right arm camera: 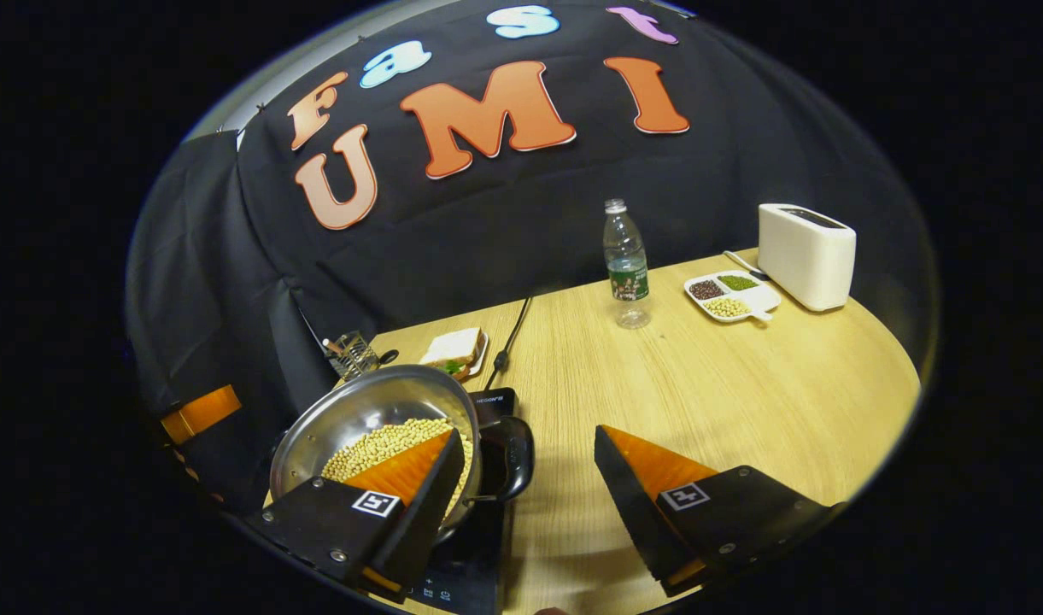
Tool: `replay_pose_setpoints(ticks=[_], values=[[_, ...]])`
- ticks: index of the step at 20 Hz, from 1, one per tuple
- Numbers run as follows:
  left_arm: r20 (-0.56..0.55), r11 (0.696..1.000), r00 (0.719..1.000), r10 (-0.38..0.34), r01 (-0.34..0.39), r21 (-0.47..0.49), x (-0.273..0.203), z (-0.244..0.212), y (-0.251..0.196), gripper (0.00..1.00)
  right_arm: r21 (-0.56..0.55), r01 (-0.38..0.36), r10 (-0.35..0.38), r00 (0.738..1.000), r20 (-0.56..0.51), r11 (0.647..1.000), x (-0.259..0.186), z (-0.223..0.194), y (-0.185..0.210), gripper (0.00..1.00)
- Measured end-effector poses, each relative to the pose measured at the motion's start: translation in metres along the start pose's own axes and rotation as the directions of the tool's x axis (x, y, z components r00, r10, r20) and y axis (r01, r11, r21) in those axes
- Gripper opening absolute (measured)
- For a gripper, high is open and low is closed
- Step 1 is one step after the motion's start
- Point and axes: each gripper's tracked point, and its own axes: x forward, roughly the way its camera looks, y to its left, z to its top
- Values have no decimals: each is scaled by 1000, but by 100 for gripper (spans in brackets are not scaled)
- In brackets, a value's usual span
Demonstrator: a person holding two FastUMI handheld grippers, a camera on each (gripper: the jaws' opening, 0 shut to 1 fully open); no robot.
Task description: First push the handle of the pot to place it horizontally, then grasp the pot with both hands and set it on the induction cooktop.
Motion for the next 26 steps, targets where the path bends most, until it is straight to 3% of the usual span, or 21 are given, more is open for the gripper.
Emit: replay_pose_setpoints(ticks=[3, 4, 5, 10, 12, 18, 23, 26], values=[[40, 999, 998, -54, 54, 2, -20, 19, -41, 66, -16, 13, -13, 1000, 27, 1000, -16, 13, -22, 95], [52, 997, 996, -73, 73, -2, -28, 26, -55, 76, -25, 20, -19, 999, 41, 999, -23, 21, -31, 95], [68, 996, 993, -93, 93, -5, -36, 33, -68, 80, -37, 28, -26, 998, 60, 999, -31, 29, -41, 95], [223, 995, 970, -99, 97, 21, -70, 90, -118, 87, -81, 78, -60, 978, 201, 994, -84, 92, -95, 95], [264, 995, 960, -94, 101, -13, -88, 109, -134, 100, -102, 94, -64, 961, 269, 990, -113, 120, -116, 95], [496, 995, 869, -10, 57, -79, -159, 191, -148, 96, -114, 165, -101, 896, 431, 980, -203, 185, -175, 95], [524, 987, 848, -75, 139, -84, -183, 199, -180, 97, -89, 287, -195, 817, 543, 954, -259, 217, -227, 95], [504, 986, 859, -88, 148, -81, -176, 188, -195, 97, -75, 273, -191, 819, 542, 959, -267, 212, -237, 95]])
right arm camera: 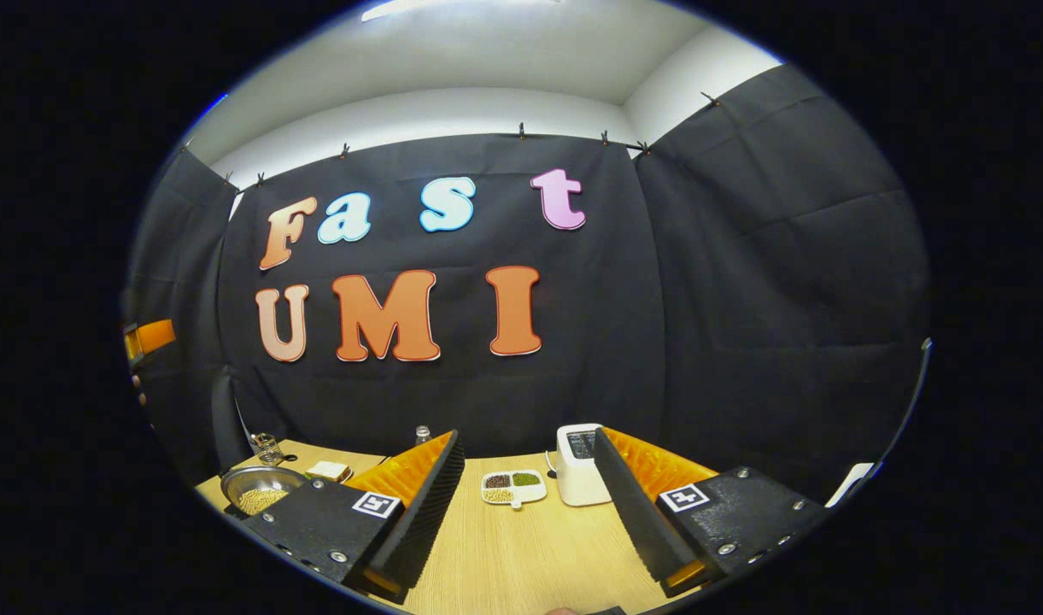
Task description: First push the handle of the pot to place it horizontally, then grasp the pot with both hands and set it on the induction cooktop.
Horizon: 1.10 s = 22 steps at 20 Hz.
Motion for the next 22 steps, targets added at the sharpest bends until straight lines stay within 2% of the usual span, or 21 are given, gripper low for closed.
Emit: replay_pose_setpoints(ticks=[8, 13, 22], values=[[-51, 998, 998, -31, 34, 48, 13, -30, -38, 97, 11, 5, -5, 1000, -10, 1000, -1, -9, -23, 95], [-53, 996, 997, -54, 57, 62, 16, -33, -52, 97, 44, 28, -29, 999, 24, 999, -3, -2, -40, 95], [-60, 995, 995, -75, 78, 56, 15, -40, -71, 97, 49, 30, -30, 999, 17, 998, -7, -6, -48, 95]])
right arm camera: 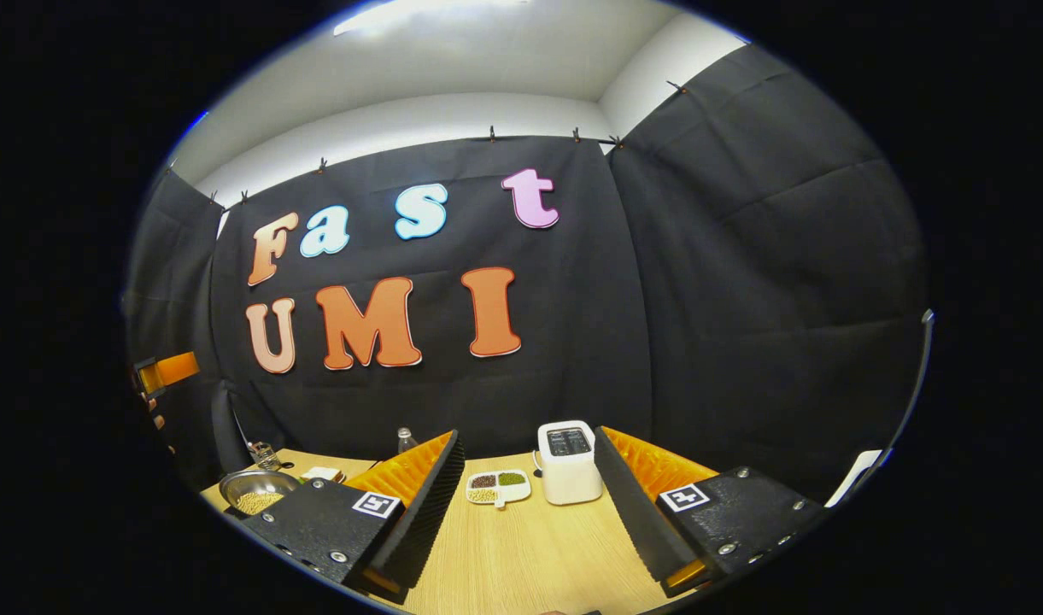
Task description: First push the handle of the pot to place it horizontally, then grasp the pot with both hands and set it on the induction cooktop.
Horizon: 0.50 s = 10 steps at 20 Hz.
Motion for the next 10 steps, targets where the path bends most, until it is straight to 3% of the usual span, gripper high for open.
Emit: replay_pose_setpoints(ticks=[10], values=[[-36, 1000, 999, 5, -6, -16, 1, -14, -1, 97, -9, -17, 17, 1000, -8, 1000, -2, -2, 2, 95]])
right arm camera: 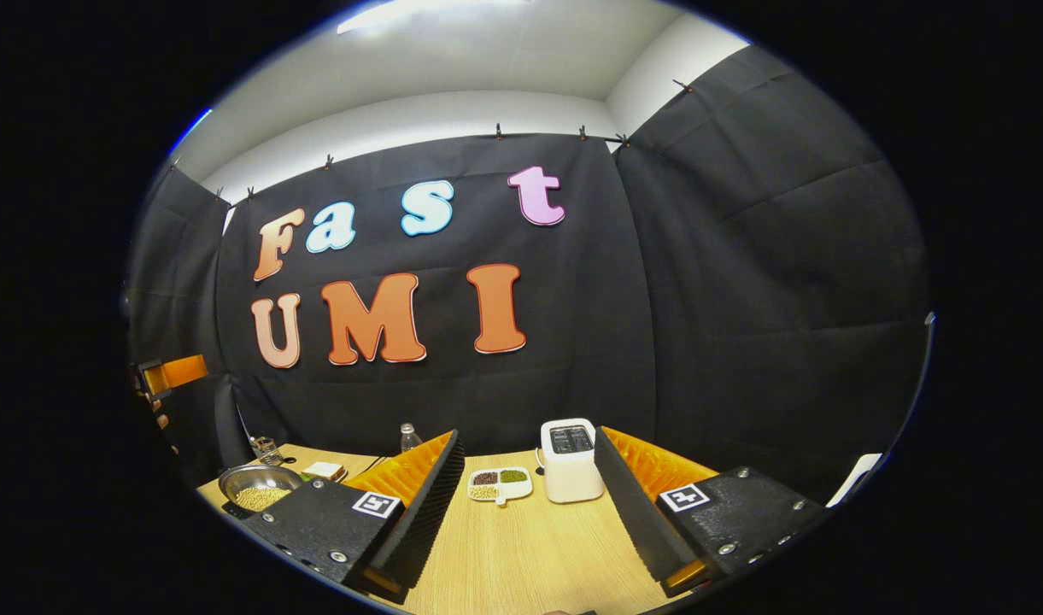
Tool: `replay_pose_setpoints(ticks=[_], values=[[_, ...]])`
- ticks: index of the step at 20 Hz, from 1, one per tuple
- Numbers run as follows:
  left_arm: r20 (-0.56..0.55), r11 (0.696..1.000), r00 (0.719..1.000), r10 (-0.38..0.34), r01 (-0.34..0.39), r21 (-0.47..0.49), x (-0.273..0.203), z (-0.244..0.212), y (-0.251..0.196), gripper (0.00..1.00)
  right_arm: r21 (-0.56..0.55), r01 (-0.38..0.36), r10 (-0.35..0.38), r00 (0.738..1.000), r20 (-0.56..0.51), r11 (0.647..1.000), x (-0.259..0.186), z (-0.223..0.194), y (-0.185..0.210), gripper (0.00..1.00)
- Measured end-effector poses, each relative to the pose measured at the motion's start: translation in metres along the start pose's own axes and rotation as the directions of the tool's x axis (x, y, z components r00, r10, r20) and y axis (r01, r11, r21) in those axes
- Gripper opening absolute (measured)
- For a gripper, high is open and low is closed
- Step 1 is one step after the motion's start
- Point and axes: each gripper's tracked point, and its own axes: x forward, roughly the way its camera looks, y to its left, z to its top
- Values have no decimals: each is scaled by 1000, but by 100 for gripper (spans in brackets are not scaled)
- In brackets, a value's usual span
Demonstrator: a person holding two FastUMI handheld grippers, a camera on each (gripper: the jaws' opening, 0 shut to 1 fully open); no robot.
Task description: First push the handle of the pot to place it horizontally, then grasp the pot with both hands and set it on the induction cooktop.
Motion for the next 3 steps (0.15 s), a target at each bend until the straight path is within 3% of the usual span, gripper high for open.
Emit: replay_pose_setpoints(ticks=[3], values=[[-3, 1000, 1000, 9, -9, -4, 0, -1, 2, 98, 6, 0, 0, 1000, -5, 1000, 0, -4, -2, 95]])
